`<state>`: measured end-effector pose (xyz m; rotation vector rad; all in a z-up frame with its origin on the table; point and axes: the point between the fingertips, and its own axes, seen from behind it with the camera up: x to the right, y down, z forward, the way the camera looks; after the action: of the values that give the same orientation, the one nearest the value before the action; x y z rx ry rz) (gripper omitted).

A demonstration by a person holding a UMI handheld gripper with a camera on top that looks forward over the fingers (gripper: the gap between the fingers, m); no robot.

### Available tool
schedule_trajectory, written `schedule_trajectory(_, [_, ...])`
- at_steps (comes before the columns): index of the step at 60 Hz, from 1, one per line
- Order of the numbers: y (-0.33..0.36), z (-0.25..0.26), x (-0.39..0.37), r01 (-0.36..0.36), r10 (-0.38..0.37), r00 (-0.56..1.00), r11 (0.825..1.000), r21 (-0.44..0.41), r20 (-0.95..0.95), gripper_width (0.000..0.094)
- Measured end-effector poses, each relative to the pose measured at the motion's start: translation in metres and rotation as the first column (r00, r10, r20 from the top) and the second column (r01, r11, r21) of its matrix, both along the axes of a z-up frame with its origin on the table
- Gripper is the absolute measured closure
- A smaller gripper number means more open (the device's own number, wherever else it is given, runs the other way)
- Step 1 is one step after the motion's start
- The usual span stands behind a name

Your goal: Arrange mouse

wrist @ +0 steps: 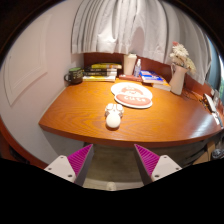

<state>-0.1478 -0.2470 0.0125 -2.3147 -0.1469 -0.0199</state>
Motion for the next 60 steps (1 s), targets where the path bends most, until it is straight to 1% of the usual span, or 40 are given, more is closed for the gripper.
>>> schedule_trajectory(4, [0.019,-0.011,0.017,0.03,-0.031,0.999,1.0,-0.008,-0.019,0.0113])
schedule_trajectory(9, [0.051,-0.02,0.023,0.046,-0.046,0.997,0.999,-0.005,-0.057,0.0107])
schedule_trajectory(20, [0.116,-0.028,0.004,-0.005,0.005,0.997,1.0,0.0,-0.078,0.0106])
schedule_trajectory(26, [0.143,-0.031,-0.002,-0.005,0.005,0.998,1.0,0.004,-0.059,0.0101])
schedule_trajectory(32, [0.163,-0.03,-0.012,-0.001,0.001,0.998,1.0,0.004,-0.064,0.0166])
schedule_trajectory(35, [0.172,-0.029,-0.014,0.009,-0.008,0.998,1.0,0.013,-0.066,0.026])
schedule_trajectory(38, [0.178,-0.029,-0.01,0.035,-0.034,0.998,0.999,0.019,-0.062,0.0392])
schedule_trajectory(40, [0.178,-0.03,-0.011,0.05,-0.049,0.996,0.999,0.013,-0.072,0.0404])
schedule_trajectory(43, [0.178,-0.031,-0.01,0.068,-0.068,0.995,0.998,-0.002,-0.076,0.0454])
schedule_trajectory(51, [0.176,-0.033,-0.01,0.053,-0.056,0.997,0.997,-0.055,-0.057,0.0552])
schedule_trajectory(58, [0.175,-0.032,-0.01,0.056,-0.06,0.997,0.995,-0.079,-0.051,0.0554])
schedule_trajectory(60, [0.173,-0.032,-0.012,0.047,-0.051,0.998,0.995,-0.092,-0.043,0.0554])
